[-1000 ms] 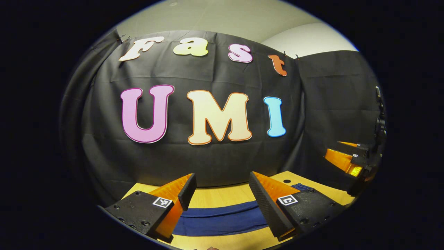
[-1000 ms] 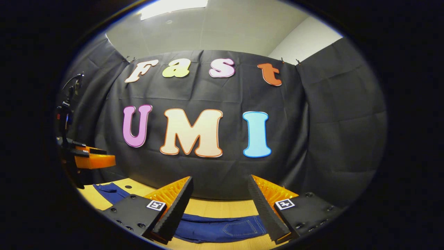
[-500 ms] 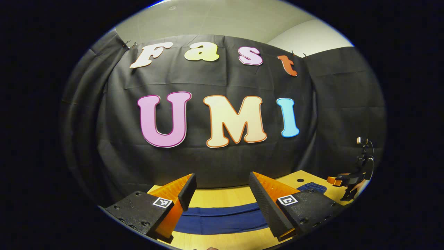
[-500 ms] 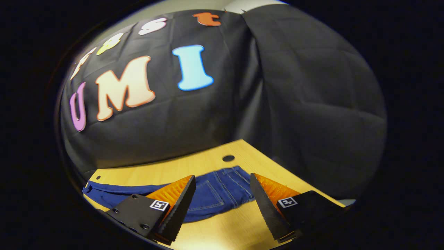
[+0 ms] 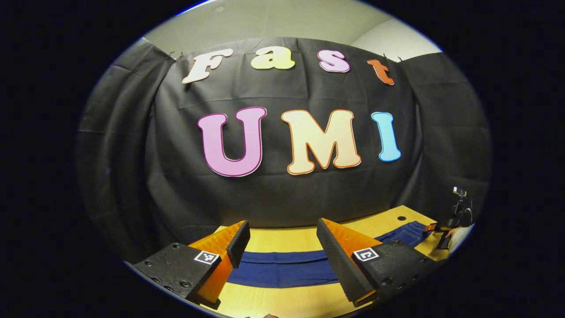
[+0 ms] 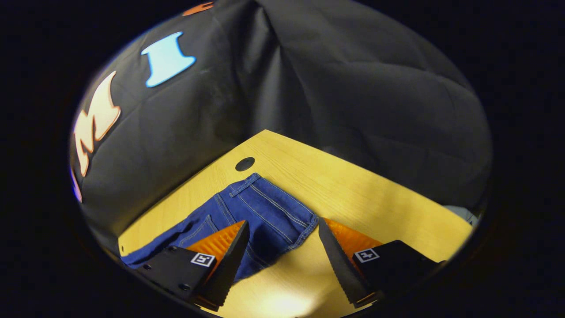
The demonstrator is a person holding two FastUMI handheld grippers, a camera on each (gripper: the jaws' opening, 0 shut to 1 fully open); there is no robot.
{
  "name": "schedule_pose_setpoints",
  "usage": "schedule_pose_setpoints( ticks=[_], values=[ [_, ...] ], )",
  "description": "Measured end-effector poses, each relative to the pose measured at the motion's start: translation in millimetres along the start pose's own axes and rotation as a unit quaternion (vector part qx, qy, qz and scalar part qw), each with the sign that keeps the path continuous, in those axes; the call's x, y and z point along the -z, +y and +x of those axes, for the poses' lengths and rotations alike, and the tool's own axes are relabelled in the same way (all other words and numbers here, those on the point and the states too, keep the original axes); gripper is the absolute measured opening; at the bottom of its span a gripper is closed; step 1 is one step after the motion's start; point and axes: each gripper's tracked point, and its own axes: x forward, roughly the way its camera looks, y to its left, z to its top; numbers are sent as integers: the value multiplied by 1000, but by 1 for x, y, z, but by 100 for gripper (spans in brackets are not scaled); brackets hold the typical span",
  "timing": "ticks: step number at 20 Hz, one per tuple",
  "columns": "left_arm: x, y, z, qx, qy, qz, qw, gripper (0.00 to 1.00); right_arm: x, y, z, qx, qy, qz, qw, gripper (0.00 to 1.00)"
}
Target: Grasp the waist and the cuffs of the jeans and fold them to make the two legs overlap; first hold the waist and fold one-third of the jeans toward the cuffs, then hold the cuffs and fold the remaining one-third in the same direction to finish folding.
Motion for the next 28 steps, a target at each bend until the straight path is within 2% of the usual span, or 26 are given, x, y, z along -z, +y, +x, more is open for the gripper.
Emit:
schedule_pose_setpoints(
  ticks=[1, 2, 3, 6, 7, 8, 11, 14, 16, 21, 23, 26, 27, 28],
  values=[
    [1, 2, -2, -4, 4, 1, 1000, 94, 9, -1, 7, 1, 21, 6, 1000, 98],
    [1, 4, -3, -7, 4, 1, 1000, 94, 5, -5, 4, 14, -3, 1, 1000, 94],
    [2, 6, -4, -9, 5, 2, 1000, 94, 6, -8, 13, 5, 16, 1, 1000, 72],
    [3, 10, -5, -16, 7, -2, 1000, 94, -9, -4, 5, 11, -9, -3, 1000, 6],
    [3, 11, -5, -18, 8, -5, 1000, 94, -16, 0, 0, 6, -18, -16, 1000, 1],
    [4, 13, -6, -20, 9, -9, 1000, 94, -24, 4, -4, -4, -32, -25, 999, 4],
    [6, 14, -7, -23, 13, -19, 999, 94, -58, 41, -36, -56, -79, -40, 994, 4],
    [11, 19, -7, -23, 20, -25, 999, 94, -79, 107, -78, -112, -123, -72, 983, 4],
    [13, 23, -5, -23, 23, -31, 999, 94, -79, 157, -117, -152, -146, -98, 972, 4],
    [23, 36, -3, -17, 37, -50, 998, 95, -51, 264, -196, -225, -187, -142, 946, 4],
    [27, 46, -2, -15, 42, -53, 998, 95, -31, 296, -216, -238, -192, -156, 939, 4],
    [34, 58, 0, -11, 51, -59, 997, 95, -3, 338, -238, -255, -197, -155, 934, 4],
    [37, 62, -1, -10, 54, -62, 997, 95, 9, 350, -243, -261, -193, -146, 935, 7],
    [40, 66, -1, -8, 59, -65, 996, 95, 22, 361, -246, -268, -185, -138, 935, 4]
  ],
)
